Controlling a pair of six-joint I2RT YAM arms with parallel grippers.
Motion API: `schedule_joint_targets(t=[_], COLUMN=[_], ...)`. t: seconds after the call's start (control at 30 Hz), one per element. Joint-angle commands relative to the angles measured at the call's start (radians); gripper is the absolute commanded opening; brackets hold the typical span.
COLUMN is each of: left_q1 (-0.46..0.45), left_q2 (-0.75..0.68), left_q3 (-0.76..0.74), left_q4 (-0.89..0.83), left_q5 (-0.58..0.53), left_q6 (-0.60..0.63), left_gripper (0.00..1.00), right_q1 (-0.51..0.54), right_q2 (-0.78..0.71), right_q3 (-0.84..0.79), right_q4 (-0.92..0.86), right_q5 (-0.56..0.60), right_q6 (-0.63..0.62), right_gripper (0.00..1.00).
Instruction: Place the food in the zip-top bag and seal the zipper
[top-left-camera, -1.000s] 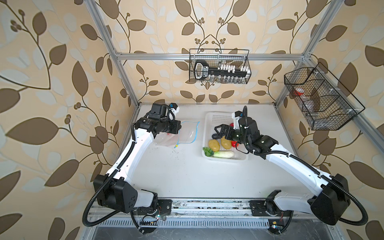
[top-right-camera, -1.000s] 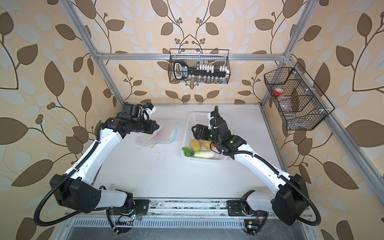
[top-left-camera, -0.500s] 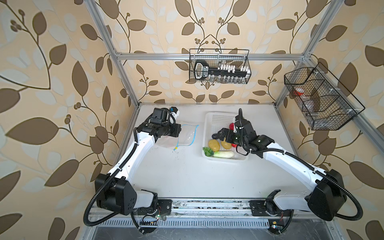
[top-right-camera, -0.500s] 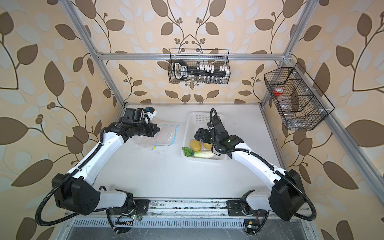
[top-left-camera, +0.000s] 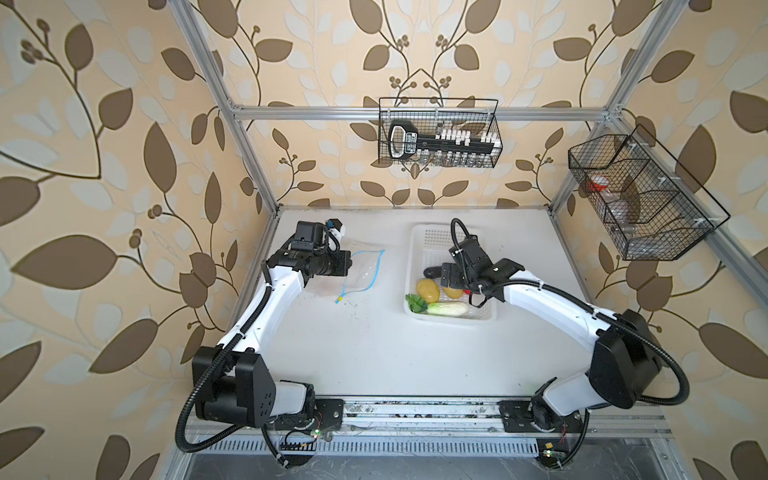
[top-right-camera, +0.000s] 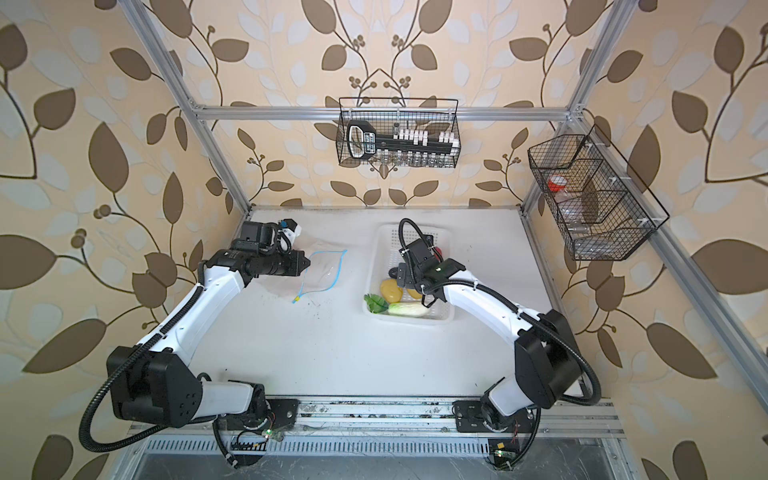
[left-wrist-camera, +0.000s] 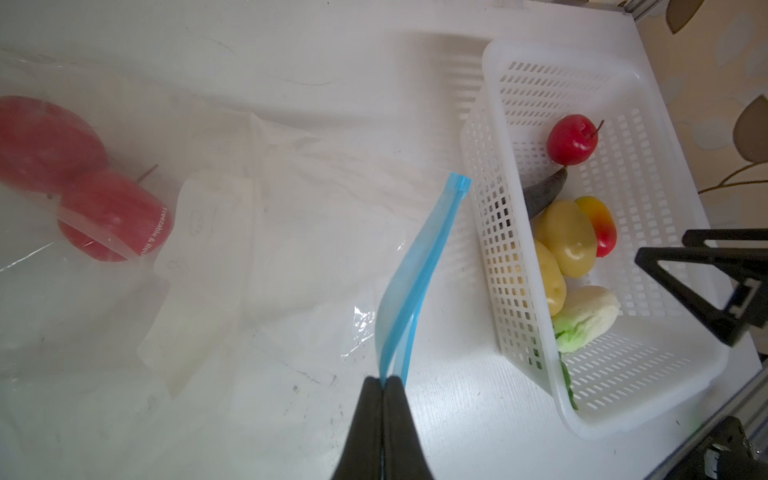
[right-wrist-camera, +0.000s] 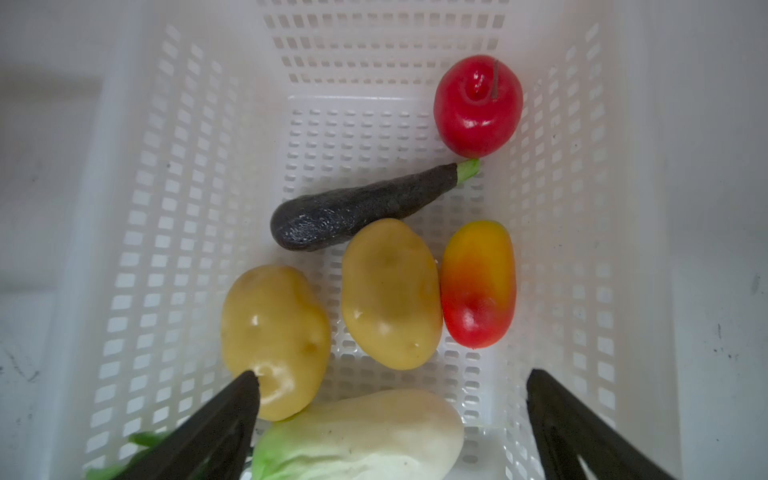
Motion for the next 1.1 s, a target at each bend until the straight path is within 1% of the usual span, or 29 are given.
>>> schedule_joint_targets(t=[0.0,0.13,0.27,0.53,0.67,0.77,0.83,0.9,1.0,1.07], left_q1=[0.03,0.044,0.047,0.051,0.053,0.053,0.053,0.053,0.053,0.053], left_q2=[-0.013,-0.012,-0.014,-0.012,-0.008,-0.015,-0.015,-0.015,-0.017,-0.015], left_q3=[0.004,-0.004,-0.006,-0.024,-0.003,-0.005,-0.009,-0.01,-0.01,-0.009], left_q4=[0.024,0.027,0.013,0.032,0.012,0.011,0.012,0.012,0.013,0.01], left_q5=[0.048,0.073,0.132,0.13,0.176,0.175,0.173,0.174,0.179,0.182], left_q6=[-0.021,-0.022,0.018,0.016,0.012,0.014,0.017,0.018,0.018,0.018], left_gripper=[0.0,0.0,0.0,0.0,0.0,0.0,0.0,0.0,0.0,0.0], right_q1=[0.017,0.028,0.015,-0.018,-0.028,-0.032,-0.034,-0.038,-0.047,-0.054], right_q2=[0.032,0.039,0.048,0.08,0.104,0.127,0.141,0.152,0.166,0.171], right_q3=[0.035,0.021,0.01,-0.009,0.007,0.017,0.02,0.023,0.023,0.022], right_q4=[-0.056,-0.028,-0.006,0.044,0.037,0.033,0.037,0.04,0.045,0.049], right_q5=[0.012,0.004,-0.018,-0.072,-0.092,-0.086,-0.09,-0.088,-0.092,-0.093], right_q6=[-0.023,-0.034,-0.05,-0.074,-0.077,-0.077,-0.08,-0.082,-0.087,-0.087], right_gripper=[1.0,1.0,1.0,1.0,0.97,0.94,0.88,0.86,0.78,0.76])
